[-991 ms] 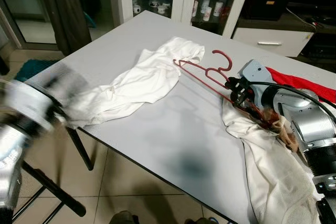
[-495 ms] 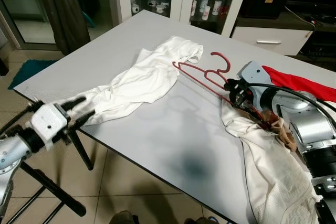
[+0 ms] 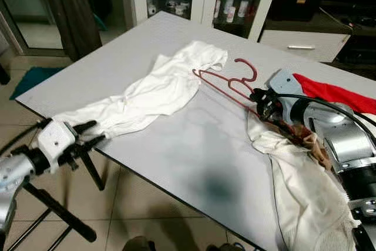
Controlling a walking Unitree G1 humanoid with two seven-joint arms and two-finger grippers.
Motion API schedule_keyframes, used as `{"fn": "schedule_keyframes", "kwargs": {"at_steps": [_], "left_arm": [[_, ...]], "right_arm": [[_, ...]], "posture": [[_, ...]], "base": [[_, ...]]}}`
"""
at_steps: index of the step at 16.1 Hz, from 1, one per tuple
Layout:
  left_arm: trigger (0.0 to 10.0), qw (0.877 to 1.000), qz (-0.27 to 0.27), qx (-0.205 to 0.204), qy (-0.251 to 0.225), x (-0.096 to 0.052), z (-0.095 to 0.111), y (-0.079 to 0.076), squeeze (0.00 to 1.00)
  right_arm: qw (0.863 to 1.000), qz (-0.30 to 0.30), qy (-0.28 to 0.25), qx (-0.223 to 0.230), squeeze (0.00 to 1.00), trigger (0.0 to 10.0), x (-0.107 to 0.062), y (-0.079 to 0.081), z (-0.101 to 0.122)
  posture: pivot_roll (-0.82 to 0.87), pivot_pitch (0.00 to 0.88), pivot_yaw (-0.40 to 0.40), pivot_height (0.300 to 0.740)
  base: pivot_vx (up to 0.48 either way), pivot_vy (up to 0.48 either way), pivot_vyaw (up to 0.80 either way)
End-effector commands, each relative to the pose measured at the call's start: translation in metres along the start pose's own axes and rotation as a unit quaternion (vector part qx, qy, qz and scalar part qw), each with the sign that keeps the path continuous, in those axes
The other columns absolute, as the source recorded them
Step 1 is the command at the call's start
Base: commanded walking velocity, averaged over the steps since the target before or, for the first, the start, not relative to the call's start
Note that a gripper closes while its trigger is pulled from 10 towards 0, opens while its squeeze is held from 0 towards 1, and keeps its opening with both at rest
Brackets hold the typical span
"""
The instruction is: Hang hanger
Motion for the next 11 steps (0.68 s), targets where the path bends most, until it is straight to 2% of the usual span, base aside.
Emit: {"fn": "schedule_keyframes", "kwargs": {"at_steps": [1,3,7,11], "left_arm": [[10.0,1.000,0.014,0.009,0.008,0.001,-0.002,0.009,0.00],[10.0,1.000,0.021,0.008,0.010,0.003,-0.003,0.013,0.00],[10.0,1.000,-0.015,0.003,0.004,0.014,-0.005,0.007,0.00],[10.0,0.999,-0.038,0.007,-0.003,0.015,-0.003,0.003,0.00]], "right_arm": [[1.000,-0.013,-0.008,0.005,0.00,10.0,-0.005,-0.005,0.002],[1.000,-0.014,-0.008,0.005,0.00,10.0,-0.006,-0.005,0.002],[1.000,-0.021,-0.009,0.006,0.00,10.0,-0.009,-0.007,0.002],[1.000,-0.023,-0.009,0.007,0.00,10.0,-0.008,-0.007,0.002]], "posture": [[0.02,0.019,-0.024,0.740],[0.02,0.019,-0.024,0.740],[0.01,0.019,-0.014,0.740],[0.01,0.015,-0.011,0.740]], "base": [[0.000,0.000,0.00],[0.000,0.000,0.00],[0.000,0.000,0.00],[0.000,0.000,0.00]]}}
Point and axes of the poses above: a point about 5 cm out from each wrist's last joint towards the gripper, its own x axis pointing out of the wrist towards the gripper, its own z axis along the axis of the wrist's last joint, y = z × x, the point moved 3 cm from there along x, pointing out of the wrist towards the gripper, and after that the axes turned 7 degrees about x, right-handed, at the moved point
